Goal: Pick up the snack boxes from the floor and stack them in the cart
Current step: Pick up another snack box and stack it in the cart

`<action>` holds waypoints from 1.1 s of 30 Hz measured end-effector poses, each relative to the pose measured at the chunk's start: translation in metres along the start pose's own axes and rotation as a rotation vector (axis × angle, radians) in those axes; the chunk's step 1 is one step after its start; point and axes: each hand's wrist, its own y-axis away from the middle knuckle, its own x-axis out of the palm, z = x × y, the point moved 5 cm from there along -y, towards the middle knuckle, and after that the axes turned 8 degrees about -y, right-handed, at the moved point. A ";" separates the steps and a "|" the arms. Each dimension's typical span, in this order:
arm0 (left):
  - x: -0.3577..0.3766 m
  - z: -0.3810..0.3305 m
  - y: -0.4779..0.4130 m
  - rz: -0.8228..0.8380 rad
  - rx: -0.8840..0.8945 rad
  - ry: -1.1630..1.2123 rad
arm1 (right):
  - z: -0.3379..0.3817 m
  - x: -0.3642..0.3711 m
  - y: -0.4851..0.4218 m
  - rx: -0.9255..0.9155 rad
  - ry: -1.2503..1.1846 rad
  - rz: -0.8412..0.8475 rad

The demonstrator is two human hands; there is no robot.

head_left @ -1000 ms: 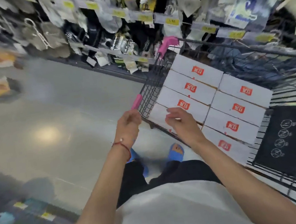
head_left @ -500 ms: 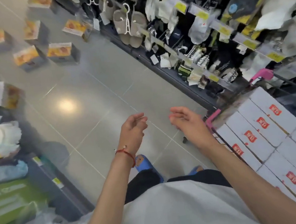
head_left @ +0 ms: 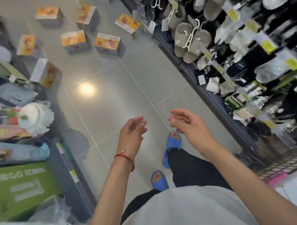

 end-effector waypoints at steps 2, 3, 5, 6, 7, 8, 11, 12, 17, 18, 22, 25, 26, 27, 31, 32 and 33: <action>-0.007 -0.014 -0.024 -0.006 -0.015 0.007 | 0.013 0.013 -0.031 -0.001 0.003 0.028; -0.011 -0.022 -0.037 -0.014 -0.017 0.012 | 0.021 0.019 -0.047 0.001 0.007 0.045; -0.021 -0.045 -0.070 -0.046 -0.013 0.028 | 0.043 0.032 -0.088 -0.001 0.024 0.082; -0.026 -0.057 -0.085 -0.066 -0.014 0.034 | 0.055 0.037 -0.106 0.000 0.039 0.101; -0.030 -0.070 -0.100 -0.084 -0.021 0.039 | 0.067 0.042 -0.124 0.004 0.061 0.118; -0.033 -0.082 -0.114 -0.098 -0.036 0.048 | 0.079 0.045 -0.141 0.014 0.081 0.131; -0.041 -0.119 -0.152 -0.141 -0.048 0.089 | 0.109 0.059 -0.188 0.045 0.128 0.190; -0.043 -0.132 -0.166 -0.154 -0.042 0.102 | 0.121 0.064 -0.205 0.046 0.145 0.210; -0.063 -0.180 -0.223 -0.198 -0.061 0.155 | 0.170 0.094 -0.286 0.077 0.182 0.238; -0.070 -0.188 -0.237 -0.209 -0.072 0.164 | 0.177 0.100 -0.302 0.089 0.173 0.234; -0.103 -0.215 -0.296 -0.243 -0.106 0.201 | 0.207 0.132 -0.367 0.114 0.182 0.228; -0.132 -0.238 -0.349 -0.240 -0.113 0.212 | 0.227 0.162 -0.421 0.131 0.166 0.197; -0.143 -0.247 -0.367 -0.240 -0.113 0.218 | 0.234 0.172 -0.438 0.132 0.161 0.184; -0.154 -0.256 -0.386 -0.242 -0.116 0.217 | 0.241 0.183 -0.455 0.133 0.162 0.168; -0.198 -0.290 -0.445 -0.231 -0.155 0.192 | 0.269 0.222 -0.506 0.175 0.131 0.100; -0.208 -0.296 -0.459 -0.221 -0.157 0.174 | 0.276 0.231 -0.518 0.182 0.116 0.090; -0.217 -0.304 -0.474 -0.216 -0.161 0.158 | 0.282 0.240 -0.530 0.190 0.107 0.082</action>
